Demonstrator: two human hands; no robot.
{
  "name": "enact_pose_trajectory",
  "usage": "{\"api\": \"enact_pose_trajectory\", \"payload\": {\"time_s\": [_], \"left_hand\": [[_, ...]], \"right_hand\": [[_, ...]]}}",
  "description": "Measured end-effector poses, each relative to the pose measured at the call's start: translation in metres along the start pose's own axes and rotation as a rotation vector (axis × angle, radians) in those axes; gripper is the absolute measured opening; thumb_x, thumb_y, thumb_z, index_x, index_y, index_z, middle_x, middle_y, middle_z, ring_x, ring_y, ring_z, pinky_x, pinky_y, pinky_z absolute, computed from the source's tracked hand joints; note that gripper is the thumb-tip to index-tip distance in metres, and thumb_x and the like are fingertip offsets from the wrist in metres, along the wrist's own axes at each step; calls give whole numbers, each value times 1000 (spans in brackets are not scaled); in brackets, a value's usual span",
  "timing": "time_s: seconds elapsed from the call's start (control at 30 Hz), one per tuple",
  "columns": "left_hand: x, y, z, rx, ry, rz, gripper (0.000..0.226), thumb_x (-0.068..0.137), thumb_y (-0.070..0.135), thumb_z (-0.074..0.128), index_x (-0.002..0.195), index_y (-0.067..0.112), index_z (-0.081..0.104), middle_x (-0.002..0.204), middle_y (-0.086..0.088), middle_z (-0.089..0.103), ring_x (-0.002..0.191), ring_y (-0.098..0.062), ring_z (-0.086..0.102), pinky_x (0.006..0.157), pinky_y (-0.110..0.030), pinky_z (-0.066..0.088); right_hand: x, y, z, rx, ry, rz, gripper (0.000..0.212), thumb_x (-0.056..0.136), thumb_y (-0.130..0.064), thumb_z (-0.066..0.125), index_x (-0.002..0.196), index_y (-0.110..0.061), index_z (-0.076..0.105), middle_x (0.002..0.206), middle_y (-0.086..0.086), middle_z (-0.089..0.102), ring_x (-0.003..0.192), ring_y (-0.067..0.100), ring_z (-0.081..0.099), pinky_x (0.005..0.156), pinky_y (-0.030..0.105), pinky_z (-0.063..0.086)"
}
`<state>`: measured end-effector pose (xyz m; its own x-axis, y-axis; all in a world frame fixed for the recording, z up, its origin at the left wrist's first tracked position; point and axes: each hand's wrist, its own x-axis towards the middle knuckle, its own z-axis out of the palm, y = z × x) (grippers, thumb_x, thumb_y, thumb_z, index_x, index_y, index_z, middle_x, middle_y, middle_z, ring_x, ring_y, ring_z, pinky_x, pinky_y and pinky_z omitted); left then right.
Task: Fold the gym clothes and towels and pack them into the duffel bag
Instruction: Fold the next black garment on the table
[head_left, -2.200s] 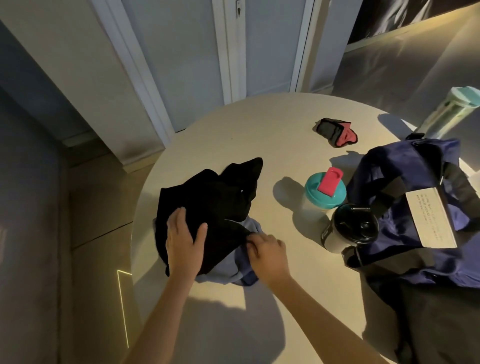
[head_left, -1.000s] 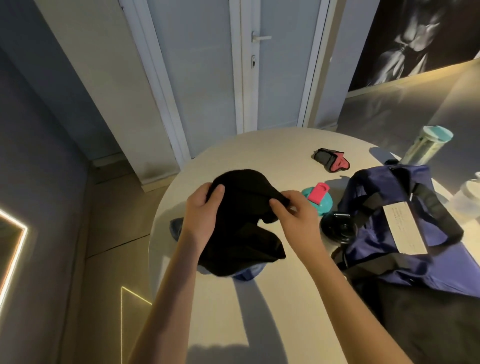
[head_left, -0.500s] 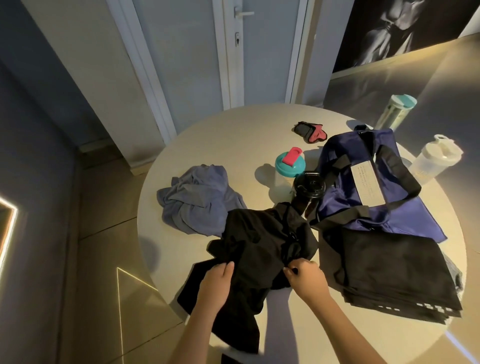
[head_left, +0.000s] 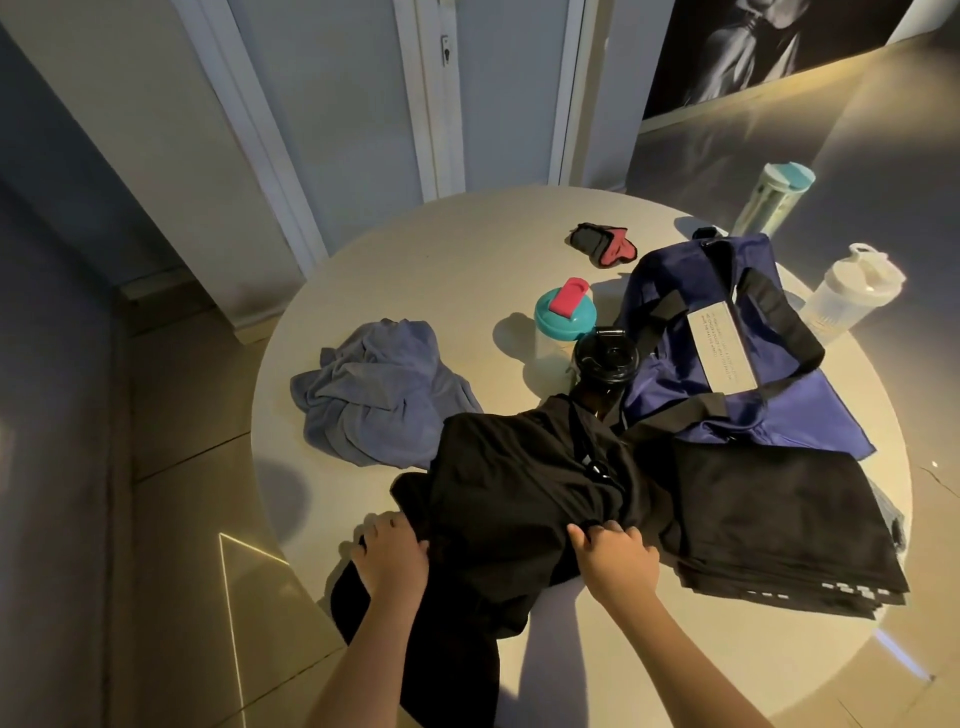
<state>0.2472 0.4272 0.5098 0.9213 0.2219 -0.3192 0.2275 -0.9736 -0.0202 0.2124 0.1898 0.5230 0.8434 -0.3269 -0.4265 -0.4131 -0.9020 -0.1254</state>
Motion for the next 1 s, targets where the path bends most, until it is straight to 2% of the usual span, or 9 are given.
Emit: {"api": "enact_pose_trajectory", "payload": {"time_s": [0.1, 0.23, 0.37, 0.43, 0.53, 0.67, 0.87, 0.93, 1.0], "left_hand": [[9, 2, -15, 12, 76, 31, 47, 93, 41, 52, 132, 17, 44, 130, -2, 48, 121, -19, 45, 96, -31, 36], [26, 25, -21, -182, 135, 381, 60, 94, 41, 48, 147, 24, 25, 153, 1, 27, 140, -20, 25, 112, -36, 26], [39, 63, -21, -150, -33, 644, 55, 99, 43, 35, 150, 31, 17, 158, 9, 14, 145, -15, 13, 118, -39, 12], [42, 74, -15, -71, -145, 632, 53, 100, 44, 31, 150, 29, 21, 156, 8, 21, 143, -16, 17, 117, -41, 12], [44, 80, -9, -6, -188, 554, 49, 101, 44, 25, 146, 24, 32, 151, 5, 32, 137, -19, 28, 112, -40, 19], [50, 91, -19, -66, -46, 507, 45, 102, 42, 23, 137, 21, 44, 137, 2, 50, 127, -20, 41, 105, -38, 29], [62, 132, -43, -445, -120, 730, 72, 91, 42, 55, 150, 26, 17, 156, 5, 22, 142, -17, 22, 113, -41, 24], [61, 152, -54, -457, -142, 860, 70, 88, 37, 60, 148, 30, 24, 152, 7, 31, 140, -15, 25, 113, -42, 22], [61, 165, -62, -395, -63, 914, 46, 90, 31, 58, 135, 26, 47, 132, 2, 53, 129, -17, 40, 108, -38, 28]], "right_hand": [[7, 2, -2, 49, 94, 9, 46, 98, -49, 31, 104, -18, 64, 115, 3, 62, 115, 25, 48, 92, 38, 38], [27, 1, -9, 245, 378, 6, 40, 93, -29, 53, 128, -9, 50, 134, 14, 47, 111, 33, 50, 85, 41, 48], [57, 0, -19, 242, 225, 96, 62, 95, -32, 51, 147, -16, 22, 149, 12, 32, 121, 31, 48, 89, 39, 49], [72, 2, -19, 210, 145, 129, 50, 95, -33, 50, 139, -14, 36, 131, 12, 50, 113, 30, 52, 83, 37, 49], [83, 7, -21, 326, 147, 124, 24, 93, -28, 53, 103, -10, 65, 97, 9, 63, 92, 28, 56, 71, 34, 48], [68, 12, -45, 883, 243, 98, 25, 92, -21, 57, 68, -18, 57, 69, 4, 56, 70, 23, 53, 59, 33, 39], [34, 15, -81, 1214, 153, -1, 24, 96, -11, 48, 82, 6, 56, 73, 10, 51, 66, 13, 44, 51, 9, 34], [33, 19, -86, 1144, 137, -62, 24, 96, -13, 49, 80, -1, 61, 71, 3, 56, 66, 8, 47, 58, 12, 37], [31, 22, -91, 1103, 160, -61, 26, 96, -15, 49, 73, -9, 60, 67, -1, 54, 65, 8, 46, 62, 19, 37]]}}
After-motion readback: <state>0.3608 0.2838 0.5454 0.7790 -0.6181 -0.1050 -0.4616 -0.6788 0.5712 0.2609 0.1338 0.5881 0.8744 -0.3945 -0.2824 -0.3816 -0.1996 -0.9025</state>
